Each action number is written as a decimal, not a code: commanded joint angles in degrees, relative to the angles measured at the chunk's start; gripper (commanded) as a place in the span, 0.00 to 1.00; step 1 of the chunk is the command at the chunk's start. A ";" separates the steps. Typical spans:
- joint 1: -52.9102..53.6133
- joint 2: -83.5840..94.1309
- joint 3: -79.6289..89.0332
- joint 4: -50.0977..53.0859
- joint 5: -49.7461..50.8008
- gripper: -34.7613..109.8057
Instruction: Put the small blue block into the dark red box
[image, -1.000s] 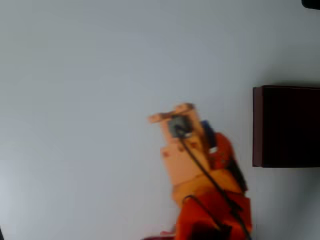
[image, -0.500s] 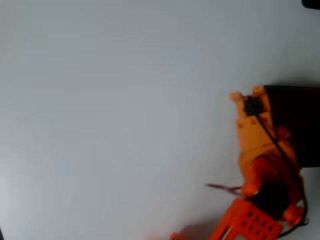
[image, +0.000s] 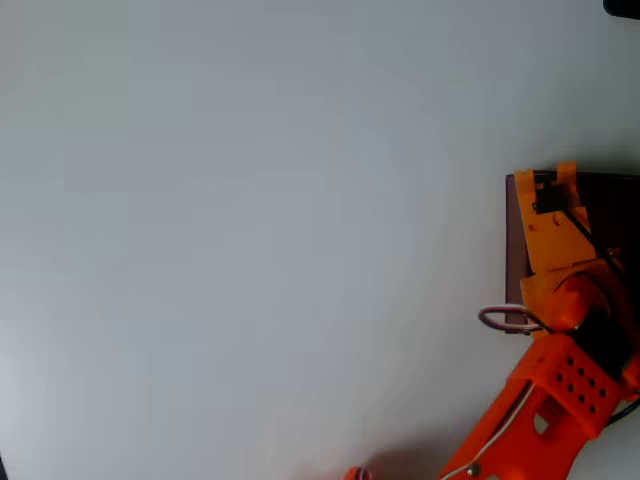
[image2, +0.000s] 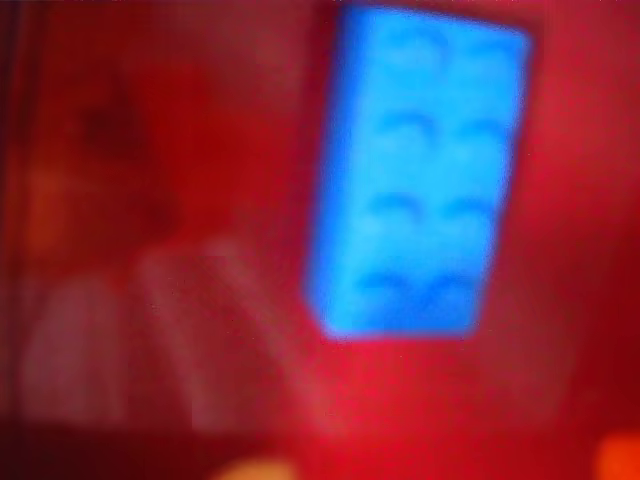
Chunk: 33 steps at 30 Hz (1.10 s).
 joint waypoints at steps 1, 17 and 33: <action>0.79 1.49 -1.49 1.93 0.35 0.35; -15.12 39.81 9.49 15.29 -13.89 0.31; -54.14 87.45 47.81 16.44 -29.44 0.24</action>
